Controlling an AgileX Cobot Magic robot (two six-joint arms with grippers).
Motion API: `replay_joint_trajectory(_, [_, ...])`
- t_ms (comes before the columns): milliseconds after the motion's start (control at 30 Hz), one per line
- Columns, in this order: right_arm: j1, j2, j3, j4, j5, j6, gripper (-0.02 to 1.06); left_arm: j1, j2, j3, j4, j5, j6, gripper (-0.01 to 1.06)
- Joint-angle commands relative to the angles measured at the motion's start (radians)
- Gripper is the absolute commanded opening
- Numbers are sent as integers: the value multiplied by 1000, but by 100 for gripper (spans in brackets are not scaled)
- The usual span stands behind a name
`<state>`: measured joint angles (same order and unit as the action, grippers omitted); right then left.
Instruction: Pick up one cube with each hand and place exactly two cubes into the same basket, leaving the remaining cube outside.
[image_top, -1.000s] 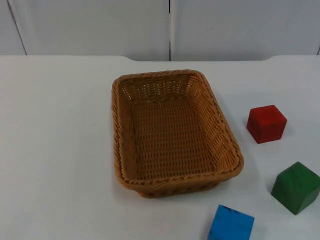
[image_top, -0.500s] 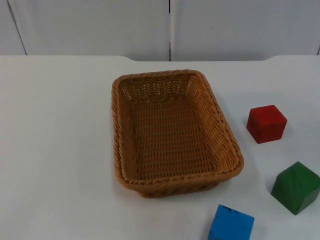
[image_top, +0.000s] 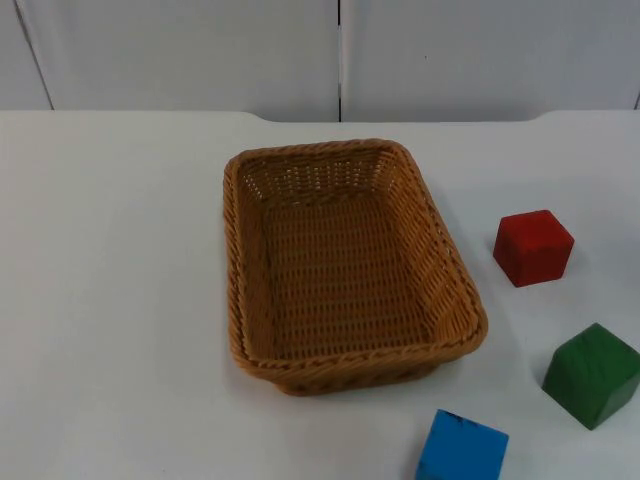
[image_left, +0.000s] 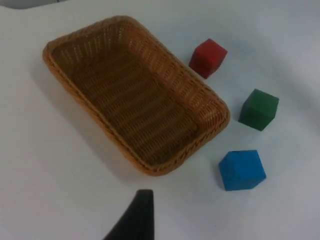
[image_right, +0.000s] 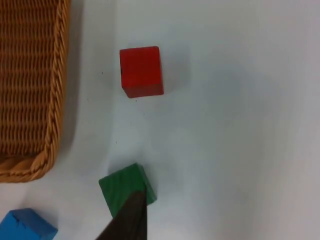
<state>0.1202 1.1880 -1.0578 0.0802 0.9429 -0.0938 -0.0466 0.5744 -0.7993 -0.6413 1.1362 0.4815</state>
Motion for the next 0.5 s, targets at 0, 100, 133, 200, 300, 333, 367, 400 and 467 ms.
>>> replay_joint_trajectory(0, [-7, 25, -22, 11, -4, -8, 105, 3, 17, -19, -39, 7, 29, 105])
replay_joint_trajectory(100, [-7, 60, -42, 11, -4, -8, 105, 3, 36, -37, -44, 7, 39, 105])
replay_joint_trajectory(133, [-7, 78, -52, 11, -6, -10, 105, 3, 43, -48, -44, 7, 42, 105])
replay_joint_trajectory(200, [-7, 112, -67, 16, -6, -16, 105, 3, 60, -69, -44, 5, 45, 105])
replay_joint_trajectory(300, [-7, 149, -83, 39, -9, -35, 105, 3, 79, -89, -44, 5, 45, 105])
replay_joint_trajectory(333, [-7, 164, -91, 50, -9, -38, 105, 3, 89, -97, -46, 5, 45, 105])
replay_joint_trajectory(367, [-7, 181, -93, 62, -17, -47, 105, 3, 100, -106, -46, 9, 51, 105])
replay_joint_trajectory(400, [-5, 207, -102, 67, -25, -51, 105, 3, 117, -118, -46, 19, 71, 105])
replay_joint_trajectory(467, [-5, 222, -111, 73, -28, -51, 105, 3, 131, -124, -46, 23, 70, 105])
